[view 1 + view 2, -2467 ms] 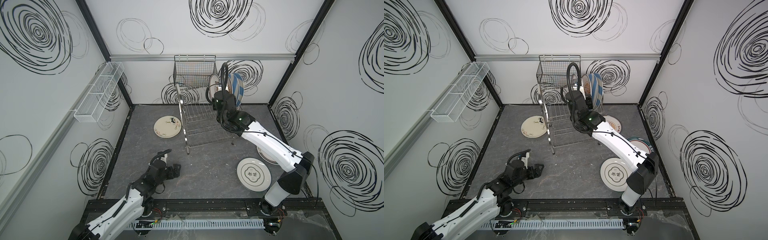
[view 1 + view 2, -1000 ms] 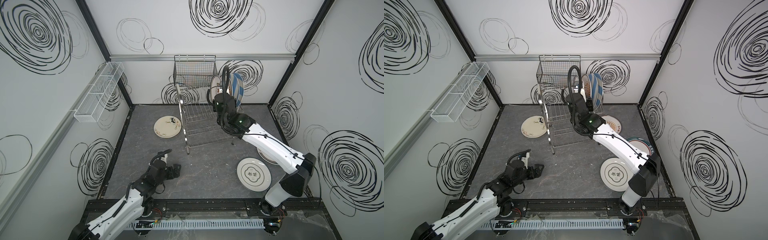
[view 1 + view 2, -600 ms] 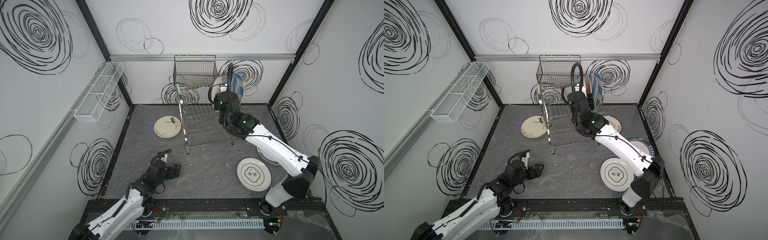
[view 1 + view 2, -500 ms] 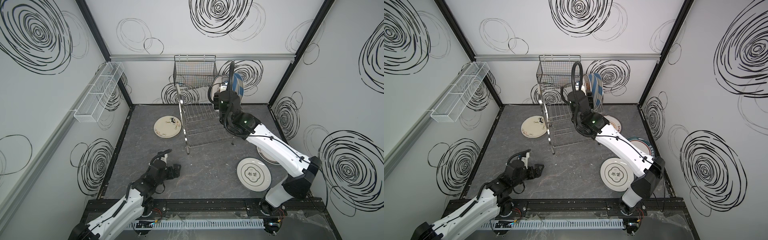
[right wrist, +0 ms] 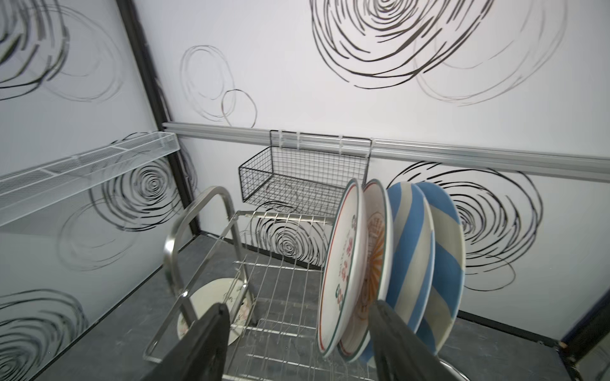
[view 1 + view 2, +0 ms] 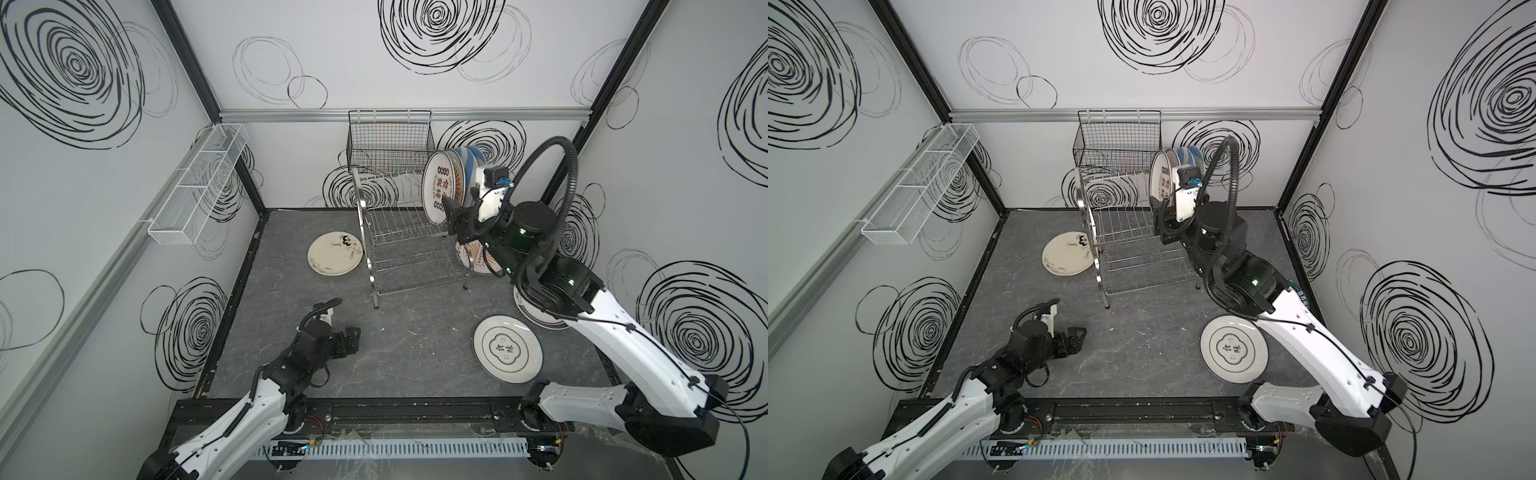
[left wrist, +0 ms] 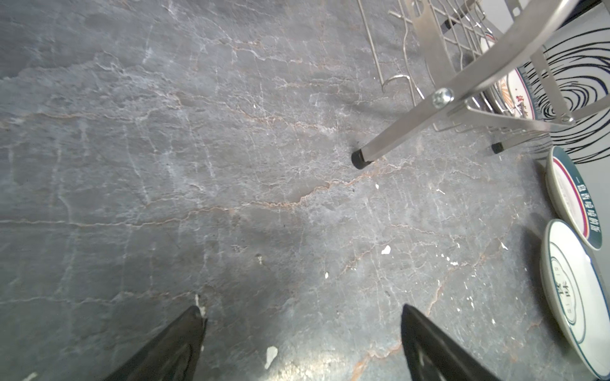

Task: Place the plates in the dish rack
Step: 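Draw the right gripper back while the left gripper reaches toward the flower plate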

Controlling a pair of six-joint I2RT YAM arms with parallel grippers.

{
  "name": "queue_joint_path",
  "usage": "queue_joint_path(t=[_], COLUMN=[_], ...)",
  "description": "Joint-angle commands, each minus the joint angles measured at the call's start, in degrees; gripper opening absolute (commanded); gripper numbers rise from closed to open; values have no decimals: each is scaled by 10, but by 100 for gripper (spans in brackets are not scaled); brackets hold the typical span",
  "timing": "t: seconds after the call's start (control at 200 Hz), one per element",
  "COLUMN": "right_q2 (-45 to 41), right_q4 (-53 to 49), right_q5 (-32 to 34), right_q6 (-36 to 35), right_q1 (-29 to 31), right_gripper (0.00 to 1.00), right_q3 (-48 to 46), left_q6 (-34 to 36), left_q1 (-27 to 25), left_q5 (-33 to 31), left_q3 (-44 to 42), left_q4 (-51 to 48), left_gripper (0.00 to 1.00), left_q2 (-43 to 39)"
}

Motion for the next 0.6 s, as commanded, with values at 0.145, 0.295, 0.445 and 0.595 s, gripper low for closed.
queue_joint_path(t=[0.145,0.295,0.445,0.595], right_q2=[-126,-179,-208,-226], right_q4=[25,43,24,-51], right_q5=[-205,-215,-179,-80], right_q6=[52,99,140,198], right_q1=[14,29,43,45], right_gripper=[74,75,76,76], right_q3=[-213,-314,-378,-415], left_q6=[-2,26,52,80], left_q1=[4,13,54,94], left_q5=[-54,-82,-53,-37], left_q3=[91,165,231,279], left_q4=[-17,-2,27,52], left_gripper=[96,96,96,96], left_q2=[8,74,171,243])
